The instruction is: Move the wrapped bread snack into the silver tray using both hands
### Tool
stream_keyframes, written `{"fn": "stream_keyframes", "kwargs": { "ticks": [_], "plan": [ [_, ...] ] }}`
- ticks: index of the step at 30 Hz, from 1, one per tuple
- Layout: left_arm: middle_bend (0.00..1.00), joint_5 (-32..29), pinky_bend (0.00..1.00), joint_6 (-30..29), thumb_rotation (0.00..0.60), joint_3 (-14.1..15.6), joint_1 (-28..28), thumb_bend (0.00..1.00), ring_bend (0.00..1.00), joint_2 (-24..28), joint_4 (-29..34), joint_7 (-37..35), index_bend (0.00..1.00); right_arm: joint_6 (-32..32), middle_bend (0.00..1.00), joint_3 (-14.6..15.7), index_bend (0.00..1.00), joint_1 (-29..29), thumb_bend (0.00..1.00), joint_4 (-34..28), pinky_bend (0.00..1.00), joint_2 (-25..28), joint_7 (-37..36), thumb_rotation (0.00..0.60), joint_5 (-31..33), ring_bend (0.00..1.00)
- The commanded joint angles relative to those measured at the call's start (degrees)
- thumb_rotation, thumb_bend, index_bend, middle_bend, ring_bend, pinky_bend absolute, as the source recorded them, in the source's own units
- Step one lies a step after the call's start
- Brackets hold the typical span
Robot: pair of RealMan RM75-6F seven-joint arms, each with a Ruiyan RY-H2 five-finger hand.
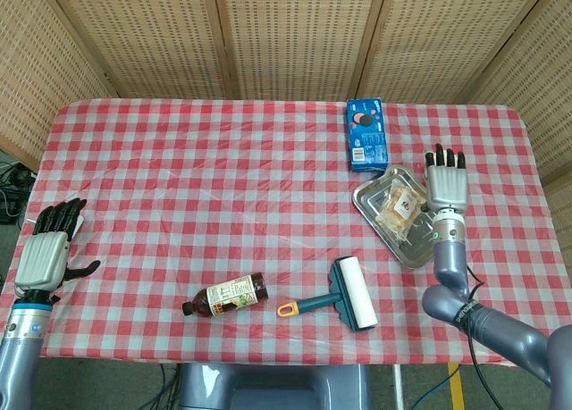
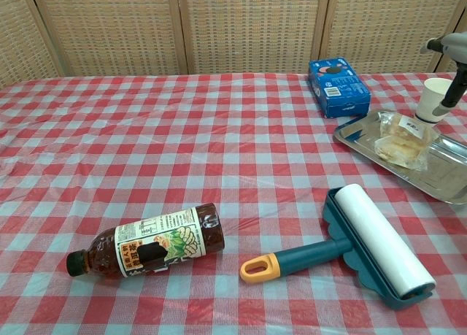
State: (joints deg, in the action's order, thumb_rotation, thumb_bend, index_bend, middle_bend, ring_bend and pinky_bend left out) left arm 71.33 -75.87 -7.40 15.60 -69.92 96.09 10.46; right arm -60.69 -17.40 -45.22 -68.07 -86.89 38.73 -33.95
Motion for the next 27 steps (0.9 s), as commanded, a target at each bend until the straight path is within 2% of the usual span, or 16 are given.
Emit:
{"fn": "stream_keyframes", "kwargs": {
  "ticks": [1, 6, 9, 11, 15, 20, 22, 25, 27],
  "plan": [
    [0.0, 0.06, 0.0, -0.03, 0.6, 0.01, -0.05, 0.17, 0.0, 0.06, 0.08, -0.07, 0.0, -1.27, 0.0, -0.61, 0.02, 0.35, 0.1, -1.27, 0.0, 0.86, 1.45, 0.6, 1.43, 0.0],
    [0.0, 0.25, 0.0, -0.07, 0.6, 0.0, -0.08, 0.17, 0.0, 0.13, 0.17, -0.14, 0.0, -2.89, 0.0, -1.28, 0.01, 0.98, 0.1, -3.87, 0.0, 2.29, 2.42, 0.6, 2.63, 0.0],
    [0.0, 0.29, 0.0, -0.11, 0.6, -0.02, -0.12, 0.17, 0.0, 0.18, 0.2, -0.2, 0.0, -3.66, 0.0, -1.26, 0.01, 1.45, 0.1, -5.17, 0.0, 2.79, 1.5, 0.6, 1.46, 0.0],
    [0.0, 0.36, 0.0, -0.15, 0.6, -0.03, -0.15, 0.17, 0.0, 0.24, 0.17, -0.34, 0.0, -5.44, 0.0, -0.38, 0.01, 2.67, 0.1, -8.34, 0.0, 3.75, -0.65, 0.6, -2.28, 0.0],
    [0.0, 0.56, 0.0, -0.25, 0.6, 0.0, -0.22, 0.17, 0.0, 0.21, -0.12, -0.48, 0.0, -9.8, 0.0, 3.01, 0.0, 6.71, 0.1, -14.57, 0.0, 5.88, -7.24, 0.6, -12.79, 0.0],
    [0.0, 1.02, 0.0, -0.75, 0.6, 0.14, -0.46, 0.17, 0.0, 0.0, -0.59, -0.45, 0.0, -16.04, 0.0, 8.9, 0.0, 13.03, 0.09, -17.87, 0.0, 7.01, -16.54, 0.6, -25.85, 0.0],
    [0.0, 1.19, 0.0, -0.99, 0.6, 0.18, -0.61, 0.17, 0.0, -0.11, -0.81, -0.6, 0.0, -18.86, 0.0, 11.33, 0.0, 15.51, 0.09, -17.4, 0.0, 6.97, -20.27, 0.6, -31.0, 0.0],
    [0.0, 1.89, 0.0, -1.43, 0.6, 0.81, -1.06, 0.17, 0.0, -0.6, -1.94, -0.82, 0.0, -24.95, 0.0, 16.26, 0.0, 19.89, 0.09, -13.23, 0.0, 5.9, -24.97, 0.6, -39.96, 0.0],
    [0.0, 2.39, 0.0, -1.55, 0.6, 1.21, -1.26, 0.17, 0.0, -0.89, -2.65, -0.87, 0.0, -26.89, 0.0, 17.66, 0.0, 21.51, 0.08, -10.86, 0.0, 5.25, -27.18, 0.6, -42.79, 0.0]
  ]
}}
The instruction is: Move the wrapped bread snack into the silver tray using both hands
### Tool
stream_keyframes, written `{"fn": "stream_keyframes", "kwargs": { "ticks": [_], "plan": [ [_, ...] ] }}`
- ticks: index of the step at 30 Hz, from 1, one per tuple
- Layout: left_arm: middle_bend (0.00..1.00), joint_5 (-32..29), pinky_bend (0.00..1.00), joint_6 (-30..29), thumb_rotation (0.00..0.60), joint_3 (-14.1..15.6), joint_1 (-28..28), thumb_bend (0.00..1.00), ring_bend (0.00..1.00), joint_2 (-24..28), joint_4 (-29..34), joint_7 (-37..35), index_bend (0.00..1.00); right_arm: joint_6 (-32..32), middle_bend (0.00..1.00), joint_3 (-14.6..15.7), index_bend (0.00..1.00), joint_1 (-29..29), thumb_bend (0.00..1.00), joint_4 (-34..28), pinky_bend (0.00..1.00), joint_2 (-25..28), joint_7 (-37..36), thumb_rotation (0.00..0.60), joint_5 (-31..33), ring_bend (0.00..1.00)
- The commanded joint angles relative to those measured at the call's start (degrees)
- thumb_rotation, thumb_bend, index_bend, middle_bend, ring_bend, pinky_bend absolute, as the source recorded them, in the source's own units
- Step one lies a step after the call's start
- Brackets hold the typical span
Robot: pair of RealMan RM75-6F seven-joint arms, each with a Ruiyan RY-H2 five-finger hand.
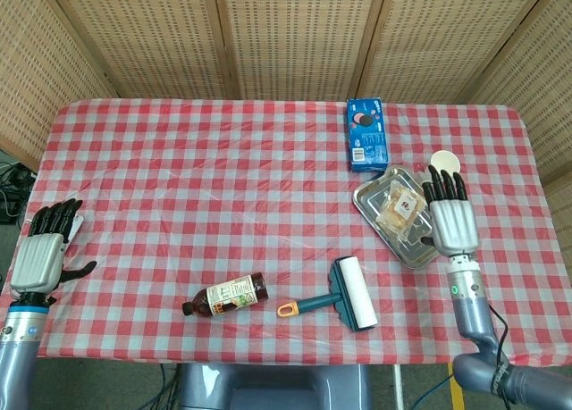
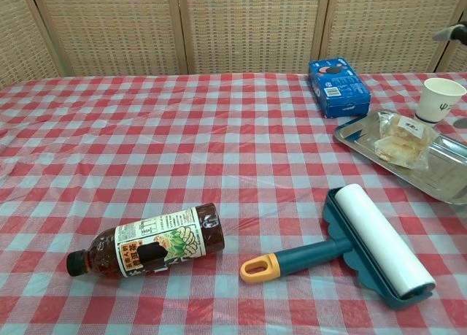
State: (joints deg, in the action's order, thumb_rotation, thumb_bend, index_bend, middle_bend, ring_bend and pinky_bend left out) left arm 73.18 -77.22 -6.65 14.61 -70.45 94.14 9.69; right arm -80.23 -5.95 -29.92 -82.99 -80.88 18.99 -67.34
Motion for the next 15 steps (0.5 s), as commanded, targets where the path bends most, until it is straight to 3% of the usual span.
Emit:
{"fn": "stream_keyframes", "kwargs": {
  "ticks": [1, 9, 15],
  "plan": [
    [0.0, 0.8, 0.0, -0.33, 0.6, 0.68, -0.4, 0.17, 0.0, -0.54, -1.14, -0.08, 0.0, -8.1, 0.0, 6.78, 0.0, 7.03, 0.07, 5.11, 0.0, -1.06, -8.35, 0.6, -10.5, 0.0],
    [0.0, 2.04, 0.0, -1.64, 0.6, 2.39, -2.15, 0.17, 0.0, -1.31, -2.89, -0.6, 0.0, -10.79, 0.0, 8.92, 0.0, 11.77, 0.06, 6.15, 0.0, -0.99, -10.31, 0.6, -13.86, 0.0],
    [0.0, 3.84, 0.0, -3.49, 0.6, 2.83, -3.01, 0.17, 0.0, -1.67, -3.21, -0.03, 0.0, -10.76, 0.0, 8.57, 0.0, 13.37, 0.06, 3.42, 0.0, 0.47, -10.29, 0.6, -15.22, 0.0]
  ]
}}
